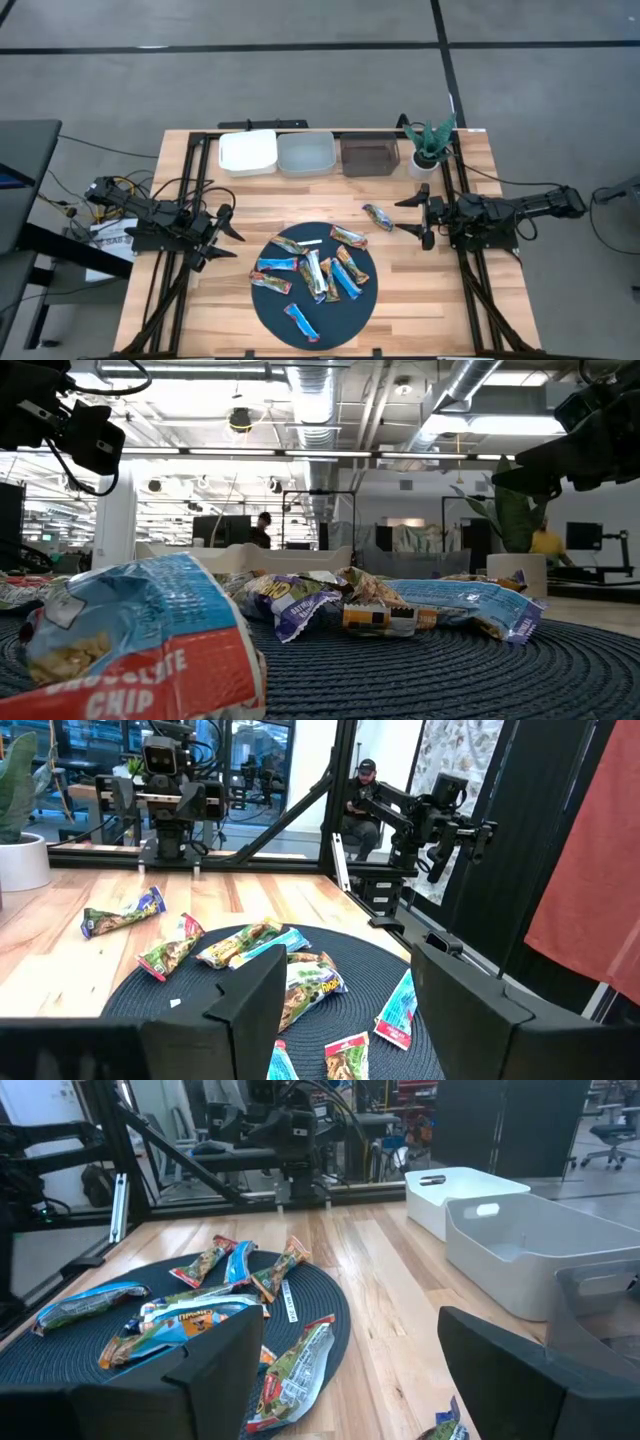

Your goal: Pick and place Granola Bars by type

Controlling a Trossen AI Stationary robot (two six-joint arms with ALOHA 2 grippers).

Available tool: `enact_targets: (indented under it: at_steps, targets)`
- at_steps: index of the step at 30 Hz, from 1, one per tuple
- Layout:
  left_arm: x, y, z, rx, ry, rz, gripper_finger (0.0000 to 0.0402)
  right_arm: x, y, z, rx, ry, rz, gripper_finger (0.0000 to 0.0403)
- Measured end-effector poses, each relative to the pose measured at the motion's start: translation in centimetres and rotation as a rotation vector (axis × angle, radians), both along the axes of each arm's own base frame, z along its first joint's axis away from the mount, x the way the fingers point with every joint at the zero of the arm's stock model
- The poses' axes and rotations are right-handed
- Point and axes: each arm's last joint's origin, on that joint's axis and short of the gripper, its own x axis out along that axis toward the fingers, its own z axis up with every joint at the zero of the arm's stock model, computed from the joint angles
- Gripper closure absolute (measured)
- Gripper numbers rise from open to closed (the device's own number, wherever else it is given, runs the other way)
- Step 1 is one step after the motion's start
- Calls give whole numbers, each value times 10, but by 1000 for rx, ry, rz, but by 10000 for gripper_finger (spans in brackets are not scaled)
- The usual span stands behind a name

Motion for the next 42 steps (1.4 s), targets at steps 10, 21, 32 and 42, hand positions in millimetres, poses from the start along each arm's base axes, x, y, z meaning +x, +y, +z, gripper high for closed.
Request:
enact_targets:
  at_steps: [10, 21, 32, 42]
  targets:
    - [1, 2, 2, -815, 264, 32, 194, 0, 0, 0, 0, 0, 0, 107]
    - [2, 6, 4, -984, 221, 169, 194, 0, 0, 0, 0, 0, 0, 107]
    - [16, 7, 73, -723, 273, 487, 194, 0, -1, 0, -2, -3, -21, 107]
    - [87, -4, 96, -427, 827, 582, 194, 1, -2, 5, 88, -54, -36, 107]
